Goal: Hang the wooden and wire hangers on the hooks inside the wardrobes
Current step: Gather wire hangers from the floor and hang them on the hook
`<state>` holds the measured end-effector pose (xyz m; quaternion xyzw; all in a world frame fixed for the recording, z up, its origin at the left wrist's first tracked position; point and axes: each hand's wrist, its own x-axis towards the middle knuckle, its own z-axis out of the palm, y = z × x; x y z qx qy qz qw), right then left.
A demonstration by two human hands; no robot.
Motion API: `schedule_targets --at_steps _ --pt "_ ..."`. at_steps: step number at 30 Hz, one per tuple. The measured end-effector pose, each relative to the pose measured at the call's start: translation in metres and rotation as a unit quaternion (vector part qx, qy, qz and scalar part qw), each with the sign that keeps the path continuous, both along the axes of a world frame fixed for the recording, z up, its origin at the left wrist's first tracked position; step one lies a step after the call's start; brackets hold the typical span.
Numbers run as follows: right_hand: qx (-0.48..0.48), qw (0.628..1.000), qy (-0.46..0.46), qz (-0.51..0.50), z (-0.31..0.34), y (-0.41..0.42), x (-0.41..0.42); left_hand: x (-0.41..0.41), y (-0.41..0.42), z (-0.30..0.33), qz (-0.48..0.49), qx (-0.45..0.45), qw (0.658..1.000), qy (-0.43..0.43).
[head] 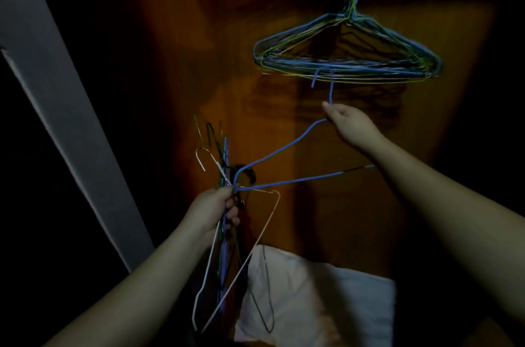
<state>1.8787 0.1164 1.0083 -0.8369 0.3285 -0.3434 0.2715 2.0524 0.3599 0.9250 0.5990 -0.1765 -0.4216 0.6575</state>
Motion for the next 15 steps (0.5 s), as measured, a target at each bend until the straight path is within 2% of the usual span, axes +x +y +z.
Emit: schedule_targets --at_steps 7,15 --pt "-0.036 0.997 -0.018 -0.069 0.035 -0.023 -0.041 0.002 -0.038 0.016 0.049 -0.045 0.997 0.034" --pt "-0.096 0.99 -0.053 -0.093 0.079 -0.034 -0.064 -0.002 -0.071 0.07 0.088 -0.074 0.993 -0.007"
